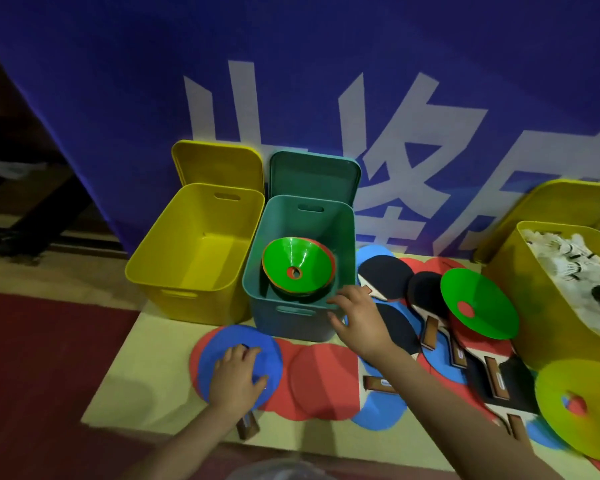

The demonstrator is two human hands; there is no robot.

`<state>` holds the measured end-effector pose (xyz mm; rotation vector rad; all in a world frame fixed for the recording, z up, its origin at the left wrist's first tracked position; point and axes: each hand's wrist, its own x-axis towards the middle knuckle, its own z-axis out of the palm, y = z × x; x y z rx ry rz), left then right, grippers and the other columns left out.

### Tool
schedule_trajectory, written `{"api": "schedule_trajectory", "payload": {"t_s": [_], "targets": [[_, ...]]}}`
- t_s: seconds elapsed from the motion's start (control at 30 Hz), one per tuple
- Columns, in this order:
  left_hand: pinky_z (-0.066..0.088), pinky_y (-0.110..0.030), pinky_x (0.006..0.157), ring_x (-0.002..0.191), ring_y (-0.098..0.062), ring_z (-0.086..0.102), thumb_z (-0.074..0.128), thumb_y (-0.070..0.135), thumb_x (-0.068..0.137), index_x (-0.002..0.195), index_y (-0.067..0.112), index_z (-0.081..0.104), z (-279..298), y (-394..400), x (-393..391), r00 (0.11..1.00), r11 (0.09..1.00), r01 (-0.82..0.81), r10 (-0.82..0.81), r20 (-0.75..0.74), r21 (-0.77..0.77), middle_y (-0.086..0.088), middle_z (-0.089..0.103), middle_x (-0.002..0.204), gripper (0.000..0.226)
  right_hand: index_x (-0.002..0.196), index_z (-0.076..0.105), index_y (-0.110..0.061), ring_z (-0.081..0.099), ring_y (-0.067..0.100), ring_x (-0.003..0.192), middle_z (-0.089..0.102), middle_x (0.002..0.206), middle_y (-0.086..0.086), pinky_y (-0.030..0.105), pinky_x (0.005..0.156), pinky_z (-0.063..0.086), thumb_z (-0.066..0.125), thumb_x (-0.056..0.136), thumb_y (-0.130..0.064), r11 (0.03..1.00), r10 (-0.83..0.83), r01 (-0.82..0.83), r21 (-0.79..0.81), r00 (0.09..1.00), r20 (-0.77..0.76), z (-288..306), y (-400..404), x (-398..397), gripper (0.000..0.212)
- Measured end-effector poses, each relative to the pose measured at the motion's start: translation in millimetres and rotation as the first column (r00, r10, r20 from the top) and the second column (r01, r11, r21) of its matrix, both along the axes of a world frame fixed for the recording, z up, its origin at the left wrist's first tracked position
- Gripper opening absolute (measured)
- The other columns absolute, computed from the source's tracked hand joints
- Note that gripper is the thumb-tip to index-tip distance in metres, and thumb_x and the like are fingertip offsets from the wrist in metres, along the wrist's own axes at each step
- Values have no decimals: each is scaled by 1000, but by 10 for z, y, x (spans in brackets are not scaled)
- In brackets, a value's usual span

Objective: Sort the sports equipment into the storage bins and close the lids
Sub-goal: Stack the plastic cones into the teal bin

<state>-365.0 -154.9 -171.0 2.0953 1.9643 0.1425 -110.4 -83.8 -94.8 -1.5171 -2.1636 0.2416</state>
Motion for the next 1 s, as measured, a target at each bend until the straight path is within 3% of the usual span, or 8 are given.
{"api": "schedule_trajectory", "payload": {"t_s": [0.07, 0.17, 0.33, 0.43, 0.67, 0.77, 0.9, 1.0], "targets": [[39, -42, 97, 128, -30, 41, 62, 54, 78, 143, 25, 35, -20, -53, 93, 987, 988, -82, 61, -152, -131, -7, 44, 137, 77, 101, 68, -7, 53, 34, 109, 58, 110, 14, 44, 91, 48, 62, 80, -20, 1000, -17, 17, -16, 1000, -21, -62, -68, 15, 25], [29, -44, 105, 138, -28, 25, 56, 56, 83, 151, 27, 10, -58, -86, 219, 957, 977, -95, 36, -289, -192, -8, 25, 150, 87, 119, 61, -5, 35, 37, 135, 46, 136, 19, 45, 104, 38, 61, 84, -11, 998, -37, 35, -61, 999, -32, -129, -168, 54, 36], [35, -47, 92, 126, -30, 37, 65, 67, 66, 151, 30, 18, -78, -94, 316, 941, 985, -53, -5, -338, -163, -13, 39, 138, 104, 135, 48, -15, 24, 26, 140, 32, 148, 11, 35, 99, 40, 56, 87, -13, 990, -116, 101, -97, 979, -168, -113, -433, 186, 49], [47, -42, 64, 90, -33, 58, 66, 76, 29, 135, 23, 50, -24, -186, 409, 973, 993, -4, -23, -231, -119, -13, 59, 101, 119, 136, 48, -12, 32, 28, 133, 39, 142, 13, 40, 105, 36, 53, 87, -14, 974, -208, 177, -145, 949, -237, -194, -545, 424, 49], [37, -31, 98, 118, -21, 44, 37, 48, 72, 146, 22, 35, 631, -432, 648, 947, 988, 114, -139, 290, 102, -4, 44, 128, 78, 136, 45, -8, 36, 24, 127, 45, 134, 11, 42, 100, 39, 51, 91, -10, 882, -438, 343, -322, 849, -295, -347, -609, 887, 46], [37, -23, 97, 119, -10, 45, 31, 42, 83, 143, 22, 39, 873, -278, 744, 855, 979, 113, -184, 485, 172, 3, 44, 133, 64, 137, 44, -10, 49, 27, 113, 50, 126, 13, 39, 86, 45, 49, 91, -11, 786, -588, 419, -454, 733, -342, -374, -496, 1018, 46], [37, -19, 99, 124, -10, 48, 32, 37, 91, 136, 19, 47, 1039, 83, 965, 744, 991, 58, -122, 657, 118, 4, 52, 134, 51, 137, 43, -11, 54, 24, 73, 55, 85, 9, 35, 64, 40, 46, 90, -10, 706, -690, 463, -536, 620, -373, -455, -347, 1172, 48], [39, -17, 90, 116, -12, 55, 38, 30, 93, 132, 15, 52, 1113, 339, 1118, 700, 982, 72, -176, 692, 176, 3, 60, 126, 44, 134, 45, -8, 52, 27, 73, 55, 84, 13, 36, 60, 36, 47, 90, -6, 672, -725, 511, -535, 599, -339, -431, -320, 1258, 43]]}}
